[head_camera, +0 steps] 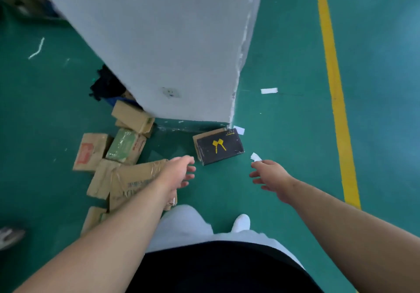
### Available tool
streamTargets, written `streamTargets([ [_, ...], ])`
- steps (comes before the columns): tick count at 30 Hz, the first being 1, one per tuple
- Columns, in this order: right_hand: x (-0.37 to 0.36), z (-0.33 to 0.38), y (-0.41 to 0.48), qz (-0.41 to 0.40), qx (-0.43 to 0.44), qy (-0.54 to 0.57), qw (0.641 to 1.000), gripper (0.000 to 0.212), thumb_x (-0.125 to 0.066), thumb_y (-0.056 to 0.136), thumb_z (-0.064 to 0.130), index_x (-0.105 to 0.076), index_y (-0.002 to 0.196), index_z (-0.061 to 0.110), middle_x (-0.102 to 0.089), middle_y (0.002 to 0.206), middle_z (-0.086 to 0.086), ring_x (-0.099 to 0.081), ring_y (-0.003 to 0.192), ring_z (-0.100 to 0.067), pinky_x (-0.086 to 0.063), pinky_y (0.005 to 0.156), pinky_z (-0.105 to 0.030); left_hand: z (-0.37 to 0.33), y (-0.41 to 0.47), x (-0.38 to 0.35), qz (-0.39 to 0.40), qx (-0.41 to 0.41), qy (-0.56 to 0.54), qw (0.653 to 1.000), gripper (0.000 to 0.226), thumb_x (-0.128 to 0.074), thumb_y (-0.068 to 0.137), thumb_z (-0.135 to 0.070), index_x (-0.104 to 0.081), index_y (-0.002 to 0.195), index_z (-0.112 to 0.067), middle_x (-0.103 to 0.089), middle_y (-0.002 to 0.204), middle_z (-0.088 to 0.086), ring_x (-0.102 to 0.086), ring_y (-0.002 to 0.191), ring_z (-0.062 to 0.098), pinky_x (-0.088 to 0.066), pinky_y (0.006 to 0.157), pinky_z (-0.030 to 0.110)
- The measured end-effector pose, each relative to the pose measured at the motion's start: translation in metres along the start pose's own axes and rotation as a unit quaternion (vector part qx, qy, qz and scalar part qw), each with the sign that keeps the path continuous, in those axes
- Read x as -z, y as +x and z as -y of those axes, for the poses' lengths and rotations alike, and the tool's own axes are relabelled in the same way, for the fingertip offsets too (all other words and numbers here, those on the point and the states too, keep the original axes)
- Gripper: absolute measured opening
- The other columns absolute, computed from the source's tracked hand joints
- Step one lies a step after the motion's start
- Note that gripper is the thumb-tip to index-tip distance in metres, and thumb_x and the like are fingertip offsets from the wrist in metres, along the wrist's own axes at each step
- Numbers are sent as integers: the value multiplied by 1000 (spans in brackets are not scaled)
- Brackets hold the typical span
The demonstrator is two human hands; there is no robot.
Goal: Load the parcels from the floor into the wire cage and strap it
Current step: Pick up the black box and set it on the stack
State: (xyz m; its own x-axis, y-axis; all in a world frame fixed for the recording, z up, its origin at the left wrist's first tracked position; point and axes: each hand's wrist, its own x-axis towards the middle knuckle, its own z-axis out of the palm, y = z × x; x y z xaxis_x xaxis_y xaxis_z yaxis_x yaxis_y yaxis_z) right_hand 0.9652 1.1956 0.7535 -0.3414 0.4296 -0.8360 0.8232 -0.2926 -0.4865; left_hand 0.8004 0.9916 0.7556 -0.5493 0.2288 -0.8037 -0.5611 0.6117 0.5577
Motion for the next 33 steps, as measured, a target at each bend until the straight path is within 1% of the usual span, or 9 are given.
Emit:
streamTargets([
  [5,-4,58,61,37,14,-89,995,26,-49,103,34,-58,121,17,-70,112,-5,-65,92,-20,-49,80,-34,-11,36,9,-39,43,-35,998,22,-55,98,-36,-65,108,-20,-71,107,4,-67,92,21,-53,88,41],
  [13,-25,50,195,34,-67,-165,983,22,-52,101,30,-62,115,16,-71,103,-4,-61,82,-19,-46,69,-29,9,184,-5,-39,126,-3,991,15,-54,99,-31,-60,97,-18,-64,93,1,-56,70,15,-40,61,28],
  [15,-28,33,223,74,-107,-211,969,19,-51,101,29,-63,108,17,-71,102,-4,-61,81,-20,-47,72,-31,21,222,-17,-52,144,4,988,13,-54,98,-29,-59,93,-18,-65,92,2,-56,68,16,-38,58,27],
  [20,-31,0,323,176,-144,-387,893,25,-51,98,28,-64,114,14,-70,114,-15,-67,97,-29,-54,93,-45,67,325,-61,-25,184,4,983,17,-52,99,-29,-62,97,-15,-66,99,4,-60,81,21,-45,78,34],
  [23,-37,-4,396,158,-113,-437,878,28,-50,101,28,-66,117,12,-69,120,-17,-65,112,-37,-53,101,-50,91,382,-81,-15,192,21,981,24,-52,99,-29,-61,108,-9,-63,101,8,-56,84,23,-42,79,35],
  [26,-46,-13,483,108,-95,-437,888,37,-47,103,21,-61,128,-3,-63,129,-26,-59,121,-44,-48,105,-56,117,450,-109,-16,202,16,979,13,-53,97,-33,-51,97,-20,-55,98,9,-50,86,23,-39,79,38],
  [30,-63,-39,584,63,-116,-413,901,38,-50,103,24,-54,132,0,-59,133,-24,-57,126,-40,-48,107,-54,154,538,-145,-66,189,47,979,18,-59,90,-29,-47,81,-19,-41,73,1,-38,70,22,-34,67,28],
  [32,-72,-51,619,56,-136,-417,897,31,-49,103,27,-48,128,9,-56,121,-15,-54,120,-32,-48,108,-49,167,567,-156,-87,204,32,975,19,-61,91,-28,-56,105,-17,-49,88,1,-46,75,20,-39,67,26],
  [33,-75,-55,634,31,-134,-408,903,37,-50,101,30,-44,134,13,-53,119,-9,-52,116,-28,-50,106,-48,173,580,-158,-96,216,11,972,37,-62,90,-30,-53,123,-17,-50,104,1,-51,88,20,-45,77,29],
])
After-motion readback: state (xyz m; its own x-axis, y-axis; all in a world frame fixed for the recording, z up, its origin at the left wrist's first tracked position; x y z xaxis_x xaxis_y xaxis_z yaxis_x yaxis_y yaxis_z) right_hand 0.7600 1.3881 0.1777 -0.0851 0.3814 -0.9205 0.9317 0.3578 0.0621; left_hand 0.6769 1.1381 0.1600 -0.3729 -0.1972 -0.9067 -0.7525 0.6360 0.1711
